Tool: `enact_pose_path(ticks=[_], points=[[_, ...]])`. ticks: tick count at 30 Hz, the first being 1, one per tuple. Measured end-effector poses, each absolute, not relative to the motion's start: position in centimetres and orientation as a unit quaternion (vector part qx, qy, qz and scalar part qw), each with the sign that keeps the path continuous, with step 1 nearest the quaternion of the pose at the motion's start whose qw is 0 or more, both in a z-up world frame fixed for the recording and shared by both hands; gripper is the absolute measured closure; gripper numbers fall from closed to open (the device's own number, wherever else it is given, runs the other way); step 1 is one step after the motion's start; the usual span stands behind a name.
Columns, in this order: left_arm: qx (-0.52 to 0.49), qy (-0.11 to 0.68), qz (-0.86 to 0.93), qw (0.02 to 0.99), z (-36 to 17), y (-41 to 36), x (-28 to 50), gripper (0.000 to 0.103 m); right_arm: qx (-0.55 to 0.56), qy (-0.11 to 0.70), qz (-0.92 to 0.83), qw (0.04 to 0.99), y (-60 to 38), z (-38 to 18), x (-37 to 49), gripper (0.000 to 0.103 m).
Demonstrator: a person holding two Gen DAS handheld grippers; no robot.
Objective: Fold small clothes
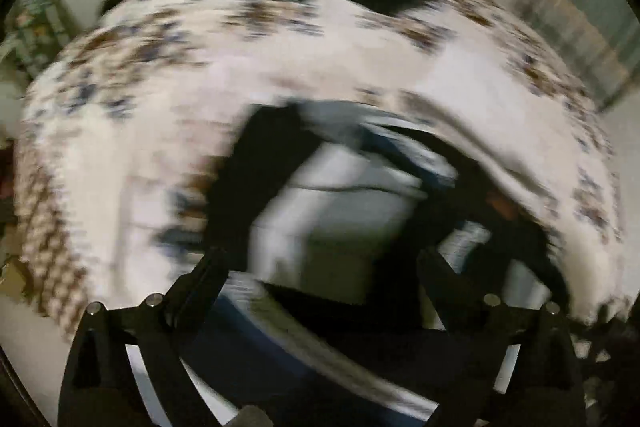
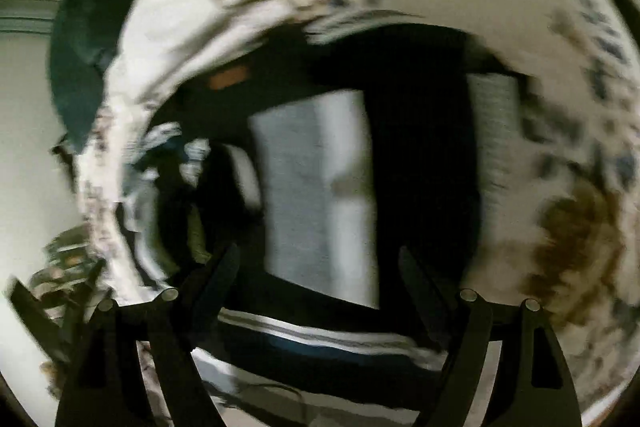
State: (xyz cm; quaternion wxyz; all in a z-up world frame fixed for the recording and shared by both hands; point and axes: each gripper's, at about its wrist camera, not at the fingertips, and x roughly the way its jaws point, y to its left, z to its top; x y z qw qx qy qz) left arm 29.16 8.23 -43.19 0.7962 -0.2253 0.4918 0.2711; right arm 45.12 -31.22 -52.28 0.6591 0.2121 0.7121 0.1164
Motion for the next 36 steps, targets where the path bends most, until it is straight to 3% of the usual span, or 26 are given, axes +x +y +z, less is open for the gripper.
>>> enact_pose_path(ticks=[6, 7, 8, 9, 10, 11, 20, 27, 29, 31, 36], points=[[-0.215, 0.491, 0.362, 0.763, -43.6, 13.4, 24.4, 0.007, 0.210, 0.732, 0.156, 0.629, -22.4, -56.4, 48.3, 0.019], [-0.213, 0.491, 0.370, 0.759, -43.6, 13.6, 23.9, 0.007, 0.213, 0.737, 0.159, 0.621, -21.3, -57.7, 48.9, 0.023], [-0.212, 0.492, 0.378, 0.755, -43.8, 14.0, 23.3, 0.007, 0.218, 0.741, 0.166, 0.613, -19.9, -58.8, 49.2, 0.030], [-0.212, 0.493, 0.383, 0.752, -43.9, 14.3, 22.9, 0.007, 0.217, 0.742, 0.171, 0.610, -19.6, -59.4, 49.0, 0.051], [-0.212, 0.495, 0.387, 0.749, -44.1, 14.5, 22.5, 0.007, 0.211, 0.742, 0.176, 0.611, -18.7, -59.9, 49.0, 0.079], [-0.212, 0.496, 0.390, 0.746, -44.1, 14.7, 22.4, 0.007, 0.211, 0.740, 0.177, 0.614, -18.4, -60.1, 48.9, 0.089], [-0.233, 0.495, 0.362, 0.755, -45.5, 15.3, 24.7, 0.007, 0.234, 0.676, 0.096, 0.692, -28.5, -52.6, 45.2, 0.091], [-0.216, 0.509, 0.309, 0.774, -47.4, 14.6, 31.4, 0.007, 0.195, 0.704, 0.029, 0.683, -35.2, -54.4, 43.6, 0.090], [-0.194, 0.516, 0.297, 0.780, -47.9, 14.3, 33.3, 0.007, 0.202, 0.728, 0.020, 0.655, -36.0, -56.0, 43.8, 0.088], [-0.167, 0.524, 0.285, 0.785, -48.3, 13.8, 35.1, 0.007, 0.213, 0.735, 0.007, 0.643, -36.8, -56.5, 44.2, 0.074], [-0.131, 0.532, 0.260, 0.795, -48.1, 12.7, 37.4, 0.007, 0.171, 0.705, -0.012, 0.688, -36.6, -53.1, 45.5, 0.058]])
